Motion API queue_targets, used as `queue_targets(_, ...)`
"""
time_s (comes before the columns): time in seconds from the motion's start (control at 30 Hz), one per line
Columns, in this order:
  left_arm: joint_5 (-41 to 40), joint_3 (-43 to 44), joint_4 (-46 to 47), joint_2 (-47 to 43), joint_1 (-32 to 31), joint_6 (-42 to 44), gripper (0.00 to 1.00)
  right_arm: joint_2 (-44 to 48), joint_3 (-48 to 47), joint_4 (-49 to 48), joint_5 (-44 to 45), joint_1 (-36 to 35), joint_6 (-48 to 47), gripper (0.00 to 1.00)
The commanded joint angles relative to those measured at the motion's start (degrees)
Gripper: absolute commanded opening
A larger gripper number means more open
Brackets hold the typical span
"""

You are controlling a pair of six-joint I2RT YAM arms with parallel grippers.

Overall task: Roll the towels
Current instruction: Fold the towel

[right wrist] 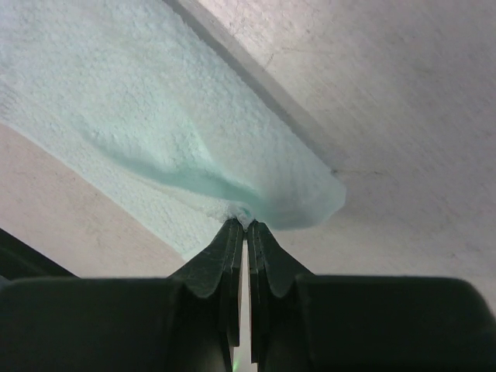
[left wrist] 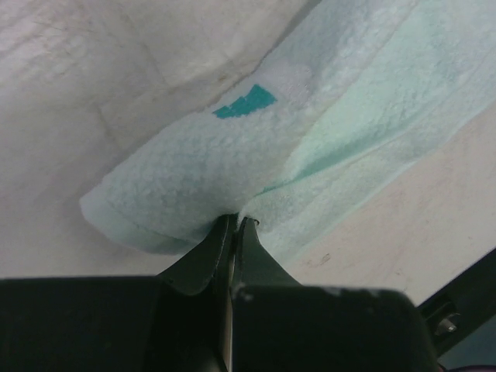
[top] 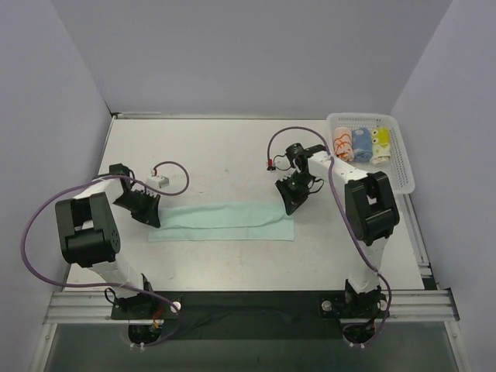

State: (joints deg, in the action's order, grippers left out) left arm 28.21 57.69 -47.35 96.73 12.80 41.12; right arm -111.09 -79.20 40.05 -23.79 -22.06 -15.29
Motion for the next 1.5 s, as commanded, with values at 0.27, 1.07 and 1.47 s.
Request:
queue_targets(0.27,-2.46,1.27,4.91,2.16,0.39,-1.13,0.0,-2.91,-2.01,0.46,4.45,-0.09,-0.88,0.0)
queue_targets(1.07,-1.13,-3.09,-8.03,-6.12,2.23,7.84,0.0,5.45,5.81,0.21,6.38,-5.0,-2.47,0.0)
queue_targets(1.47,-6.15,-2.76,1.39,1.54,3.81,1.68,0.0,-0.71,6.43,-2.0,11.13,-5.8,-3.61,0.0)
